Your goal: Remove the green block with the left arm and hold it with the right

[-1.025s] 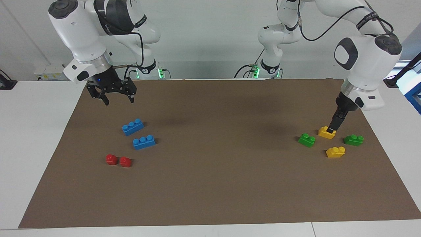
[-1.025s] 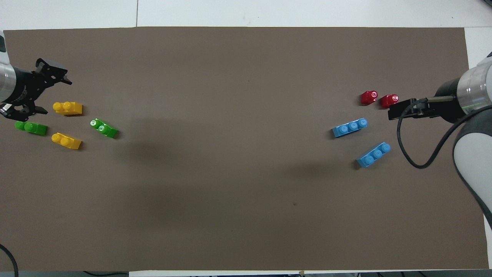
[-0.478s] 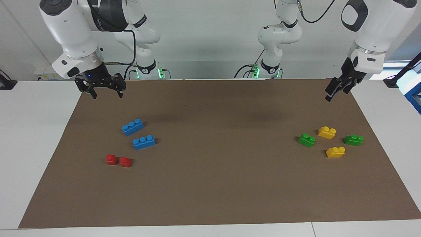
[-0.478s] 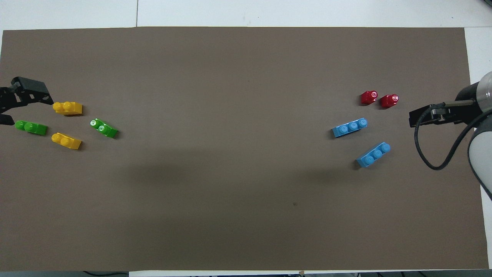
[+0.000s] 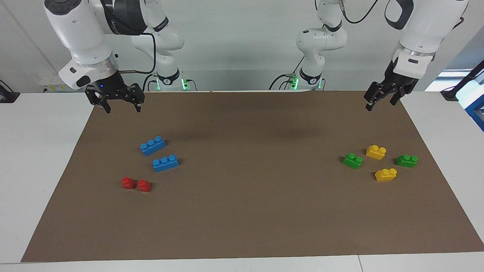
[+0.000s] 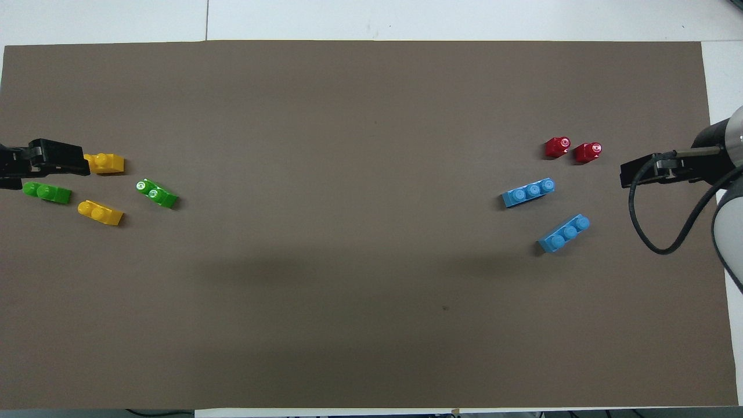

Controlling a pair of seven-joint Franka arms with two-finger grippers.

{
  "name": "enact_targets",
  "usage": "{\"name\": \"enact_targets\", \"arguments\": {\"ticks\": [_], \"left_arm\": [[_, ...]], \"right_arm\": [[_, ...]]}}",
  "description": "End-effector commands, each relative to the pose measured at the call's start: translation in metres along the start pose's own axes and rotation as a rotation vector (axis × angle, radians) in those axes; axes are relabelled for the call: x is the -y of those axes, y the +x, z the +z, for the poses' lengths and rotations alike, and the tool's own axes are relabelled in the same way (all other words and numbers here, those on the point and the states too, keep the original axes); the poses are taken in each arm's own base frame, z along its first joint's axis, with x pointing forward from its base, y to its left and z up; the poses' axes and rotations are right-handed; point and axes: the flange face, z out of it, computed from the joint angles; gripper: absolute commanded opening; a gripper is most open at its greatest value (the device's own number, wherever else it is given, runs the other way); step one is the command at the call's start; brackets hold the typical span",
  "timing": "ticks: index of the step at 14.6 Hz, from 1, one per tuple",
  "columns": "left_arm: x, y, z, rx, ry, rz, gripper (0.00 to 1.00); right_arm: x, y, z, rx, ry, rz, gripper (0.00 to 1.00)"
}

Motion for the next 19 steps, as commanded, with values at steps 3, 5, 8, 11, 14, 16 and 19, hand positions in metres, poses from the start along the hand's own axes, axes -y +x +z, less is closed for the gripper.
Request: {"name": "enact_targets", "arguments": {"ticks": [3, 5, 8, 11, 14, 16, 19], "left_arm": [[0.002, -0.002, -0.011, -0.016, 0.012, 0.065, 1.0], [0.004, 0.0, -0.014, -0.02, 0.007, 0.062, 1.0], [0.005, -0.003, -0.013, 0.01, 0.004, 0.058, 1.0], [0.005, -0.01, -0.02, 0.101, 0.017, 0.063, 1.0], [0.003, -0.019, -0.015, 0.168, 0.022, 0.067, 1.0], [0.003, -0.018, -0.016, 0.163, 0.02, 0.067, 1.0], [0.003, -0.015, -0.017, 0.138, 0.017, 0.064, 1.0]], "right_arm": [[-0.001, 0.003, -0.002, 0.017, 0.014, 0.006, 1.0], [-0.001, 0.003, -0.001, 0.018, 0.013, 0.012, 1.0], [-0.001, 0.002, -0.001, 0.021, 0.012, 0.027, 1.0], [0.0, 0.0, 0.0, 0.031, 0.014, 0.036, 1.0], [0.002, 0.0, 0.0, 0.031, 0.027, 0.037, 1.0], [0.002, 0.0, 0.0, 0.031, 0.046, 0.041, 1.0], [-0.001, 0.0, 0.0, 0.031, 0.046, 0.045, 1.0]]}}
